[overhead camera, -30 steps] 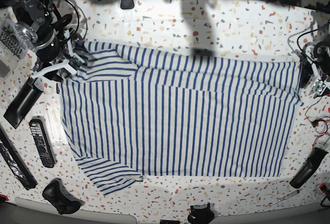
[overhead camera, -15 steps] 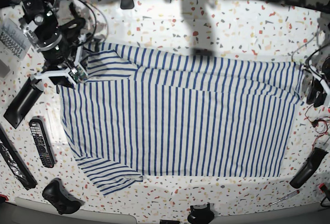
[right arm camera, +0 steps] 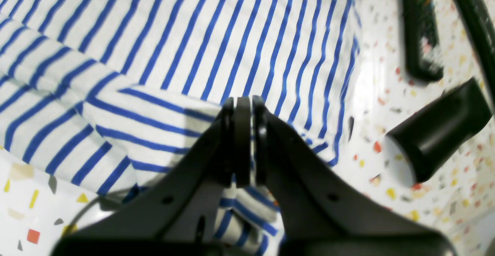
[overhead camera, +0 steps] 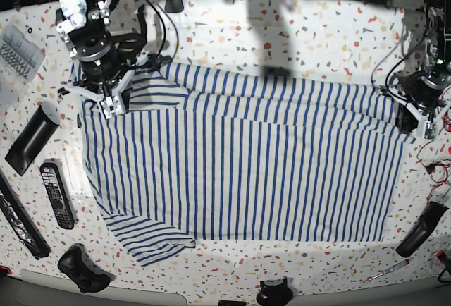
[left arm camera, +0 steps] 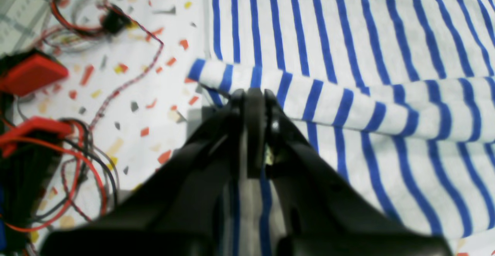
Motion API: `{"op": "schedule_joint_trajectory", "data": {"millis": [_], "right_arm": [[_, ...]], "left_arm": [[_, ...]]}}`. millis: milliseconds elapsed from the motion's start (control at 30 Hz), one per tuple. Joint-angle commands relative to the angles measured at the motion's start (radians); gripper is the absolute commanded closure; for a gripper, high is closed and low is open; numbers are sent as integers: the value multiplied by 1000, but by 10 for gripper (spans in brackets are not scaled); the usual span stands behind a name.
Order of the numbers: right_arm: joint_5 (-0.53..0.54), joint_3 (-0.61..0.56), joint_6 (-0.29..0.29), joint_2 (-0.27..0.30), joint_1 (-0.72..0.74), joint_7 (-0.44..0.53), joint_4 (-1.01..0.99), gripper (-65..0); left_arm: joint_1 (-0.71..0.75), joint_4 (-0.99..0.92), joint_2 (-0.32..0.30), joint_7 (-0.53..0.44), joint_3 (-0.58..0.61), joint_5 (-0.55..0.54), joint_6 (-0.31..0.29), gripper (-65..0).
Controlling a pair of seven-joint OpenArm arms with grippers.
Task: Layout the t-shirt on the table in an organized manner, then fold the t-shirt properly
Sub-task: 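Pull the grasped shoulder edges away from the hem with both grippers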
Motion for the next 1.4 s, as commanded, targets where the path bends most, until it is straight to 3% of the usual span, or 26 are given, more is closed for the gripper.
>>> {"op": "schedule_joint_trajectory", "data": {"millis": [0,233,467,800,1100,1233,1367], "right_arm": [[-10,10,-10,6,13,13,-10,0],[17,10,47,1,86,-15,-198,0],[13,10,47,2,62,-18,-248,0],[-18,17,48,43,-65,-36,-225,0],[1,169,51,42,-268,-37,-87,0],[61,244,118,42,-344,-36,-45,0],[69,288,137,42,-368,-40,-40,0]], "left_arm": [[-14,3,-16,-25,-11,-2,8,0],[-15,-86,-5,-32,-11,-65,7,0],[33,-103,95,-27,-11,63,-7,0],[238,-10,95,-9,-11,90,-6,0],[401,100,95,21,-11,131,14,0],[459,122,95,22,-12,136,50,0],[517,150,95,27,-13,184,65,0]]}}
